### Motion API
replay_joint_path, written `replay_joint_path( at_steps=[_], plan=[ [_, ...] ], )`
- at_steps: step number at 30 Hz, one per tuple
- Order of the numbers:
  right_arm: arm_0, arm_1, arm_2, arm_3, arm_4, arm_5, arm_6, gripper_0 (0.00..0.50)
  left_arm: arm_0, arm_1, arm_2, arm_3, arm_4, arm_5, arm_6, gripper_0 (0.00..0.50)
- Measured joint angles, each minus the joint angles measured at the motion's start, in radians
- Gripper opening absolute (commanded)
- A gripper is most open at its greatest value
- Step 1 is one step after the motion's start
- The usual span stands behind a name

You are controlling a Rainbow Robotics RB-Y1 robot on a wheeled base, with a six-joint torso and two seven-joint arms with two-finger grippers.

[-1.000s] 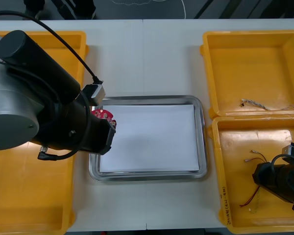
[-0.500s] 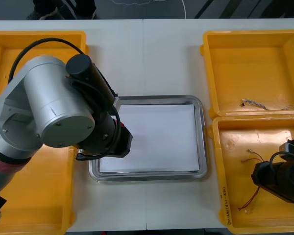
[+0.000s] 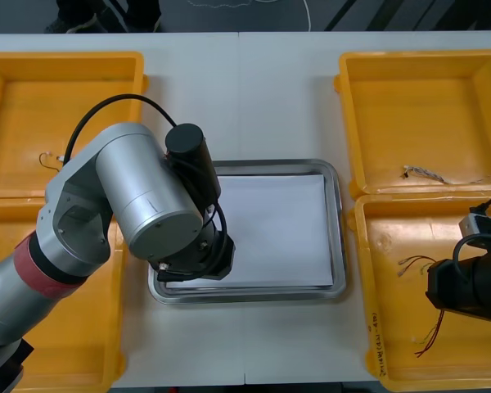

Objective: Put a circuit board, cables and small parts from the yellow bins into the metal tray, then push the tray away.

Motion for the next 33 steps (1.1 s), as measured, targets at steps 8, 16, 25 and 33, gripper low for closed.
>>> replay_joint_path(
  at_steps=[8, 16, 25, 33],
  plan=[
    [-0.098, 0.000, -0.015, -0.010, -0.114, 0.064, 0.023, 0.000, 0.000, -0.021, -0.035, 0.074, -0.044, -0.070, -0.012, 0.000],
    [-0.195, 0.001, -0.015, -0.010, -0.155, 0.152, 0.023, 0.000, 0.000, -0.030, -0.064, 0.134, -0.069, -0.110, -0.059, 0.000],
    [-0.307, 0.055, -0.015, 0.022, -0.164, 0.250, 0.022, 0.000, 0.000, -0.031, -0.077, 0.137, -0.090, -0.122, -0.078, 0.005],
    [-0.352, 0.123, -0.015, 0.064, -0.155, 0.253, 0.022, 0.000, 0.000, -0.031, -0.077, 0.137, -0.092, -0.123, -0.079, 0.211]
  ],
)
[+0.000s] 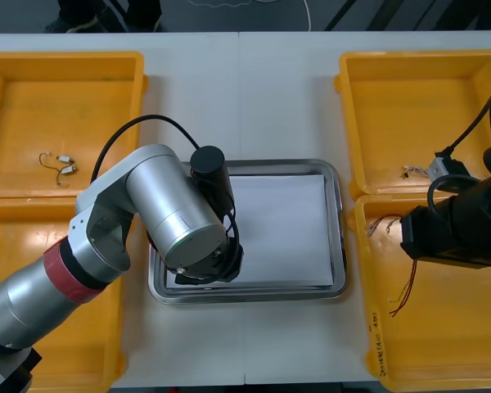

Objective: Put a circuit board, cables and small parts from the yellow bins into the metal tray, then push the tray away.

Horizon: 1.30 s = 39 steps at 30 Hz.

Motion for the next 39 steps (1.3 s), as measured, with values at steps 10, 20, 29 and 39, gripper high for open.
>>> replay_joint_path(
  at_steps=[10, 20, 29, 39],
  plan=[
    [-0.049, 0.074, 0.010, 0.015, 0.076, 0.000, 0.000, 0.000, 0.000, 0.000, 0.000, -0.002, -0.004, 0.000, -0.009, 0.500],
    [-0.071, 0.119, 0.013, 0.034, 0.103, 0.000, 0.000, 0.000, 0.000, 0.015, 0.017, -0.123, -0.006, 0.021, -0.018, 0.500],
    [-0.075, 0.119, 0.028, 0.034, 0.103, 0.000, 0.000, 0.000, 0.000, 0.083, 0.157, -0.266, 0.065, 0.127, -0.018, 0.500],
    [-0.147, 0.120, 0.131, 0.054, 0.104, 0.001, 0.147, 0.000, 0.000, 0.167, 0.386, -0.317, 0.182, 0.129, -0.018, 0.500]
  ],
)
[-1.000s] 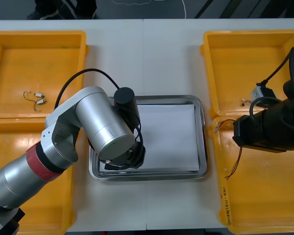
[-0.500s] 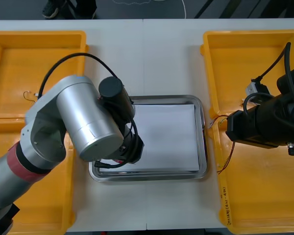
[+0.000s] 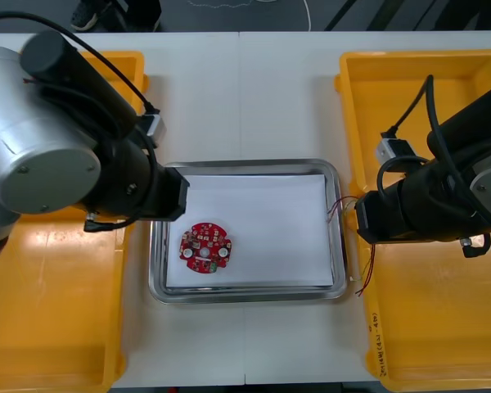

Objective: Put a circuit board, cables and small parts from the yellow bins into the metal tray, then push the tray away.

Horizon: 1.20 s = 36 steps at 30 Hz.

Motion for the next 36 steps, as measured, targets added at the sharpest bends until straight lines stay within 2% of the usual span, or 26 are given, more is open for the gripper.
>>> replay_joint_path(
  at_steps=[4, 8, 15, 20, 25, 30, 36],
  plan=[
    [-0.020, 0.001, 0.023, 0.007, 0.000, 0.000, 0.173, 0.000, 0.000, 0.040, 0.070, -0.002, 0.026, 0.000, 0.000, 0.500],
    [-0.053, 0.001, 0.063, 0.022, 0.007, 0.000, 0.199, 0.000, 0.000, 0.074, 0.123, 0.000, 0.037, 0.000, 0.000, 0.500],
    [-0.122, 0.008, 0.160, 0.071, 0.020, -0.009, 0.369, 0.000, 0.000, 0.104, 0.213, 0.051, 0.039, 0.001, 0.000, 0.500],
    [-0.168, 0.044, 0.224, 0.106, 0.057, -0.029, 0.397, 0.000, 0.000, 0.119, 0.273, 0.101, 0.039, 0.001, 0.000, 0.500],
    [-0.217, 0.078, 0.286, 0.151, 0.077, -0.062, 0.546, 0.000, 0.000, 0.125, 0.327, 0.168, 0.024, 0.001, -0.010, 0.500],
    [-0.239, 0.111, 0.321, 0.181, 0.105, -0.083, 0.576, 0.000, 0.000, 0.125, 0.377, 0.249, -0.019, 0.001, -0.092, 0.500],
    [-0.248, 0.120, 0.369, 0.200, 0.145, -0.105, 0.778, 0.000, -0.027, 0.126, 0.387, 0.386, -0.061, 0.001, -0.262, 0.500]
  ],
)
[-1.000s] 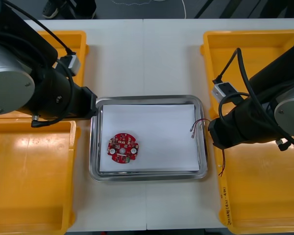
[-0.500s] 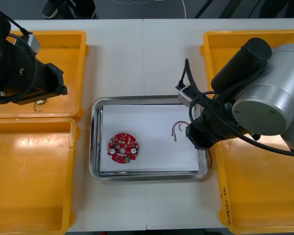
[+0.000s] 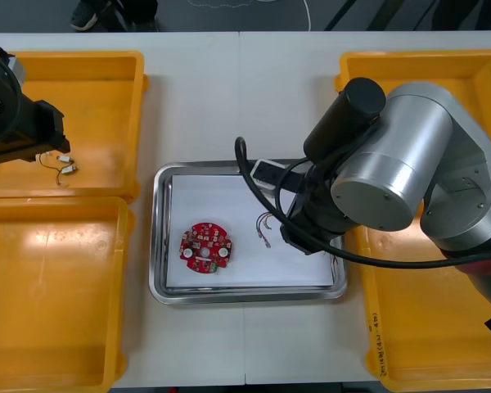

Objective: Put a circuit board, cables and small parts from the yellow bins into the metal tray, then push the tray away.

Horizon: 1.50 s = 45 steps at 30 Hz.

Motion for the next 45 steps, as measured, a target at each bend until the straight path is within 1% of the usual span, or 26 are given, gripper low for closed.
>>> replay_joint_path(
  at_steps=[4, 10, 13, 17, 21, 28, 34, 38, 40, 45],
  plan=[
    [-0.002, 0.000, 0.042, 0.015, 0.026, -0.020, 0.010, 0.000, -0.038, 0.000, 0.000, 0.079, -0.015, 0.000, -0.029, 0.500],
    [-0.005, 0.000, 0.078, 0.045, 0.035, -0.061, 0.203, 0.000, -0.105, 0.000, 0.000, 0.204, -0.033, 0.000, -0.030, 0.500],
    [-0.006, 0.000, 0.085, 0.069, 0.034, -0.076, 0.205, 0.000, -0.136, 0.000, 0.000, 0.268, -0.045, 0.000, -0.057, 0.500],
    [-0.006, 0.000, 0.105, 0.080, 0.047, -0.102, 0.206, 0.000, -0.174, 0.000, -0.004, 0.342, -0.059, -0.004, -0.151, 0.500],
    [-0.008, 0.000, 0.137, 0.090, 0.065, -0.138, 0.207, 0.000, -0.201, 0.000, -0.024, 0.408, -0.075, -0.056, -0.217, 0.500],
    [-0.014, 0.000, 0.176, 0.123, 0.077, -0.183, 0.216, 0.000, -0.240, 0.000, -0.094, 0.512, -0.086, -0.157, -0.217, 0.500],
    [-0.015, 0.000, 0.211, 0.140, 0.089, -0.217, 0.221, 0.000, -0.269, 0.000, -0.135, 0.588, -0.086, -0.208, -0.217, 0.500],
    [-0.016, 0.000, 0.230, 0.157, 0.099, -0.241, 0.274, 0.000, -0.278, 0.000, -0.136, 0.646, -0.092, -0.246, -0.226, 0.500],
    [-0.017, 0.000, 0.241, 0.168, 0.108, -0.257, 0.281, 0.000, -0.278, 0.000, -0.136, 0.672, -0.093, -0.271, -0.249, 0.500],
    [-0.019, 0.000, 0.264, 0.193, 0.112, -0.283, 0.281, 0.000, -0.278, 0.000, -0.136, 0.736, -0.094, -0.330, -0.367, 0.500]
  ],
)
